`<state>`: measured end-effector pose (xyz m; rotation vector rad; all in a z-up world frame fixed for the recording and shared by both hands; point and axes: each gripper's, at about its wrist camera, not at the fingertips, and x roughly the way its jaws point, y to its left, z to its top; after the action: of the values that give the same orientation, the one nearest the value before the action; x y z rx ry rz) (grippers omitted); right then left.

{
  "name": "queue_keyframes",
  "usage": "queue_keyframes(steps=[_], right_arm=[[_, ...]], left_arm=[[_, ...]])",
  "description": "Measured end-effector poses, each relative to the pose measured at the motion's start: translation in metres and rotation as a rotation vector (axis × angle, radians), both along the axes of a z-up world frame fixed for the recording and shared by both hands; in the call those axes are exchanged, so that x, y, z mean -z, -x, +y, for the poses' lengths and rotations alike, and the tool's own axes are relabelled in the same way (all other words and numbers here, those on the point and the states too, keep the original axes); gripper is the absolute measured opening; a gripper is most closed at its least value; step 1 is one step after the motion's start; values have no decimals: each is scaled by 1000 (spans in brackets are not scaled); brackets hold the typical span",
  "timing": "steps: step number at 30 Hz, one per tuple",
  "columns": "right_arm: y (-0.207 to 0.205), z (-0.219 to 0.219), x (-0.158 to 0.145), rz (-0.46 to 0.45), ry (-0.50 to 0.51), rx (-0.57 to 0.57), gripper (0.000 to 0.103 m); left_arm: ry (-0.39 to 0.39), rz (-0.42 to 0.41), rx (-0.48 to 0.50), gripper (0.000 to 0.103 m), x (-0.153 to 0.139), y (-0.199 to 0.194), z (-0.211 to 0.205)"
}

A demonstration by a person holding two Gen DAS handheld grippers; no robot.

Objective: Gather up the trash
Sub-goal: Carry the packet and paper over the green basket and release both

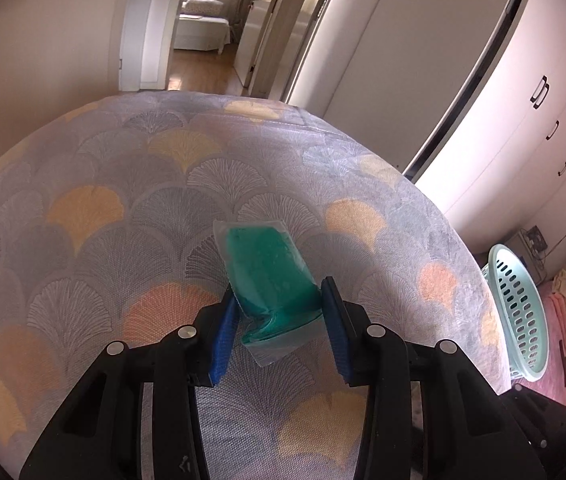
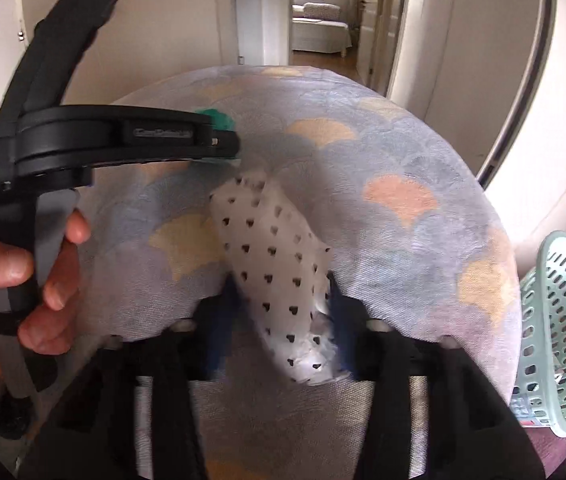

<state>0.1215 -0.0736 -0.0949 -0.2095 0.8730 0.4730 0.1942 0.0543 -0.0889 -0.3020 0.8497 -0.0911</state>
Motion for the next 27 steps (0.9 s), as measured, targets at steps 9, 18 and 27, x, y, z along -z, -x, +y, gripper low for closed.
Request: queue_keyframes(steps=[9,18,27], right_arm=[[5,-21,-12,9,-98,47,14],[23,-100,-60,-19,-207,202,14],[30,-182,-117,-179,-208,456,14]], left_arm=[[-95,-21,17,39,-2,1,-16],[-174,-114,106,39,-28,14,-59],[-195,-265,338,39,-91,44,-151]])
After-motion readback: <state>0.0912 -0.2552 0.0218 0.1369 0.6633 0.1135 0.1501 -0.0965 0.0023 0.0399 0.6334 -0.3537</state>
